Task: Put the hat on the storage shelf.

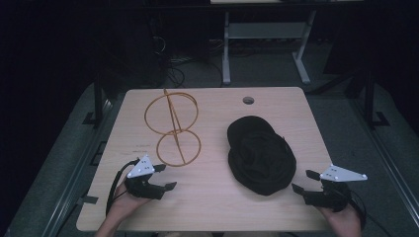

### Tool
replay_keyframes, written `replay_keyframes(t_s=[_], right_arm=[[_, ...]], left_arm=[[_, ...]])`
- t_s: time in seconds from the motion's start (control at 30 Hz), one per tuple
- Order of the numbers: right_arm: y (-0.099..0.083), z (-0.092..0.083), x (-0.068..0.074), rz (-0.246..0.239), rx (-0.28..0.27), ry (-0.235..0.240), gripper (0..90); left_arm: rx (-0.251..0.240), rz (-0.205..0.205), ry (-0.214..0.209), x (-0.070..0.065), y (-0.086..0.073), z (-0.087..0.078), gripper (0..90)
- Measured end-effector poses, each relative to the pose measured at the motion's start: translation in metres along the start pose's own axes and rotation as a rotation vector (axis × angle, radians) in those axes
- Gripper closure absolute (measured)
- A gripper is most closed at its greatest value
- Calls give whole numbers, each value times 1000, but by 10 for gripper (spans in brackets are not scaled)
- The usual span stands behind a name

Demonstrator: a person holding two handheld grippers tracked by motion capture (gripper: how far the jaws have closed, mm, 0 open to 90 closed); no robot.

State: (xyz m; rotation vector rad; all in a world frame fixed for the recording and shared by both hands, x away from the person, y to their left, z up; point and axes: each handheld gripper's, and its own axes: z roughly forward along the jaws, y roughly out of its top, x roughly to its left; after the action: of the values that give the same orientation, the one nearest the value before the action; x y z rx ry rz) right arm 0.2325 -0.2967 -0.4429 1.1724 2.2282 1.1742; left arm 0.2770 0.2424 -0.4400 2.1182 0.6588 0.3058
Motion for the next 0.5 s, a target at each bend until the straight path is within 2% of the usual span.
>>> replay_keyframes(t_s=[0.27, 0.43, 0.5], right_arm=[[-1, -1, -4, 9, -7, 3, 254], [-1, -3, -2, 8, -11, 0, 251], [0, -4, -1, 11, -15, -3, 250]], left_arm=[[17, -11, -17, -1, 4, 3, 254], [-10, -39, -49, -4, 13, 3, 226], [-9, -14, -45, -8, 18, 4, 213]])
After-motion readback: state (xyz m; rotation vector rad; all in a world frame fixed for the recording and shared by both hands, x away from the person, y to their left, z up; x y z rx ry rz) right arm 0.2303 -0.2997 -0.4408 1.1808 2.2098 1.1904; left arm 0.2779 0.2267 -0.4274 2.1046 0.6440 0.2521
